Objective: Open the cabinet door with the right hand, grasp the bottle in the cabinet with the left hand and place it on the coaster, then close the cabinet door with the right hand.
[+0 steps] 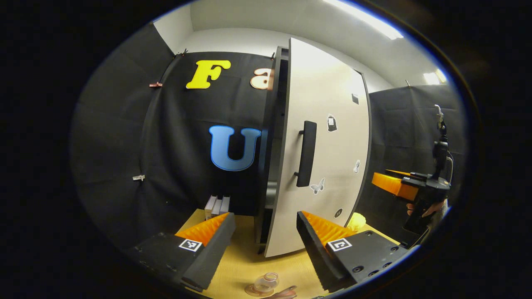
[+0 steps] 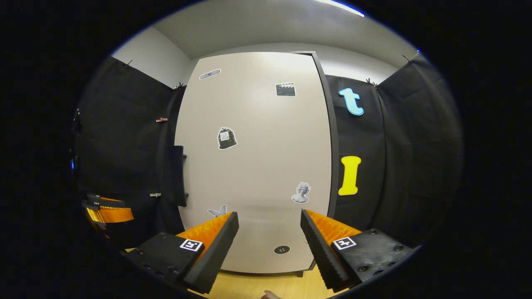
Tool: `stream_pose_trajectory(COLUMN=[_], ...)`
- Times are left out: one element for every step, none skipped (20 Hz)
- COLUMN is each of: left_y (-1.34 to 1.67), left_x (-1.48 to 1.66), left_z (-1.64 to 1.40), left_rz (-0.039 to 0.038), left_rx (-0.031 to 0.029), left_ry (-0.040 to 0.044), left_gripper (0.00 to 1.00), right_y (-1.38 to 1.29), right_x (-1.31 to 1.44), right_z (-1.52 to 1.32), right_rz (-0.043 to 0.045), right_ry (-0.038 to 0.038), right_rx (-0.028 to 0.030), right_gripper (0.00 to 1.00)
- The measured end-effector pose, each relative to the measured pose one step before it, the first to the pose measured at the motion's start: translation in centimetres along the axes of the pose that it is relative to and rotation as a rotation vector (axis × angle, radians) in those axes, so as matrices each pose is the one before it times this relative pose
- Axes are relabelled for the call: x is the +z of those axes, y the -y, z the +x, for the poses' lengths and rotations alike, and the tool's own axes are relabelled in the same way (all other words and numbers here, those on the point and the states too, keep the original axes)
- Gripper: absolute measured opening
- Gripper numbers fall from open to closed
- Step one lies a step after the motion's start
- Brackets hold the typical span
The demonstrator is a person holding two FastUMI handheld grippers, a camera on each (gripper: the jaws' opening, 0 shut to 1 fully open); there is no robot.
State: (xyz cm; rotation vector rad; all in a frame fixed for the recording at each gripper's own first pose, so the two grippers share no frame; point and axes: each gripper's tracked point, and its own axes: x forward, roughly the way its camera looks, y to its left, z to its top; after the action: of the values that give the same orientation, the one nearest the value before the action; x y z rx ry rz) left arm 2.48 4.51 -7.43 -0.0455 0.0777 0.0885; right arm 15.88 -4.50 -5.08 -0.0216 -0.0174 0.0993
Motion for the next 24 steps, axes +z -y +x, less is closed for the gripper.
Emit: stream_pose_trajectory(left_y=[0.001, -0.023, 0.072, 0.087, 0.079, 0.123, 0.069, 0.083, 0.09, 0.126, 0.209, 0.122, 0.05, 0.08, 0.224, 0.346, 0.195, 0.107, 0.16, 0.115, 0.087, 0.096, 0.213, 0.284], left_x=[0.056, 0.1, -0.071, 0.048, -0.048, 0.026, -0.012, 0.064, 0.057, 0.041, -0.024, -0.062, -0.12, -0.07, -0.021, 0.046, -0.073, 0.056, 0.071, 0.106, -0.032, 0.068, 0.063, 0.11], left_z=[0.131, 0.11, 0.134, 0.121, 0.09, 0.08, 0.111, 0.112, 0.103, 0.044, 0.1, 0.096, 0.074, 0.106, 0.143, 0.159, 0.034, 0.127, 0.131, 0.166, 0.123, 0.089, 0.094, 0.18], left_rz=[0.00129, 0.00213, 0.00267, 0.00206, 0.00244, 0.00243, 0.00359, 0.0039, 0.00373, 0.00294, 0.00244, 0.00168, -0.00053, -0.00369, -0.00769, -0.0105, -0.00871, -0.00348, 0.00299, 0.00663, 0.00782, 0.0064, 0.0041, 0.00318], left_rx=[-0.00045, -0.00022, -0.00195, -0.00269, -0.00418, -0.00346, -0.00366, -0.00192, -0.00293, -0.00398, -0.00411, -0.00384, -0.00268, -0.00342, -0.00593, -0.01324, -0.00877, -0.00512, -0.00423, -0.00144, -0.00249, -0.00196, -0.00486, -0.00848], left_ry=[0.00177, 0.00119, 0.00075, -0.00033, -0.00143, 0.00043, -0.00031, 0.00015, 0.0014, 0.00046, 0.00065, -0.0001, -0.00232, -0.00222, 0.00054, 0.00167, 0.00117, -0.00022, -0.00071, 0.00092, -0.00126, 0.00213, 0.00461, 0.00361], left_gripper=[0.94, 0.94, 0.94, 0.94, 0.94, 0.94, 0.94, 0.94, 0.94, 0.94, 0.94, 0.94, 0.94, 0.92, 0.92, 0.92, 0.94, 0.94, 0.94, 0.94, 0.94, 0.94, 0.94, 0.94], right_y=[0.078, 0.131, 0.146, 0.108, -0.035, -0.043, 0.049, 0.06, 0.137, 0.089, 0.12, 0.176, 0.127, 0.055, -0.061, 0.025, 0.075, 0.02, -0.097, -0.055, -0.024, 0.147, 0.034, 0.037], right_x=[0.077, 0.056, 0.101, -0.039, -0.051, -0.02, 0.025, 0.021, -0.141, -0.088, -0.08, -0.111, -0.106, -0.012, 0.051, 0.003, 0.017, 0.192, 0.222, 0.271, 0.111, 0.089, 0.001, 0.064], right_z=[-0.054, -0.111, -0.078, -0.04, -0.091, -0.089, -0.116, -0.098, -0.038, -0.084, -0.102, -0.057, 0.006, -0.08, -0.072, 0.002, -0.041, -0.142, -0.076, -0.204, -0.135, -0.12, -0.047, -0.17], right_rz=[0.00272, 0.00145, 0.00038, 0.001, 0.00331, 0.00275, -0.00149, -0.00601, -0.0085, -0.01022, -0.01272, -0.01144, -0.00776, -0.00306, -0.0003, -0.00054, -0.00194, 0.00076, 0.00393, 0.00486, 0.00263, -0.0017, -0.00251, 0.00224], right_ry=[0.00152, -0.00045, 0.00212, -0.00145, -0.00216, -0.00213, -0.00068, 0.00029, -0.00313, -0.00367, -0.0039, -0.00128, -0.00269, -0.00112, 0.0013, 0.00023, 0.00036, 0.00512, 0.00744, 0.00849, 0.00466, -0.00011, -0.00366, -0.00284], right_rx=[-0.00202, -0.00374, -0.00295, -0.0025, -0.00074, 0.00127, -0.00076, -0.00214, -0.00414, -0.00345, -0.00414, -0.00339, -0.00412, -0.00081, 0.00124, -0.00285, -0.00385, -0.00258, 0.00004, 0.00303, 0.00202, -0.00309, -0.00181, -0.0035], right_gripper=[0.97, 0.97, 0.97, 0.97, 0.97, 0.97, 0.97, 0.97, 0.97, 0.97, 0.97, 0.97, 0.97, 0.97, 0.97, 0.97, 0.97, 0.97, 0.97, 0.97, 0.97, 0.97, 0.97, 0.97])
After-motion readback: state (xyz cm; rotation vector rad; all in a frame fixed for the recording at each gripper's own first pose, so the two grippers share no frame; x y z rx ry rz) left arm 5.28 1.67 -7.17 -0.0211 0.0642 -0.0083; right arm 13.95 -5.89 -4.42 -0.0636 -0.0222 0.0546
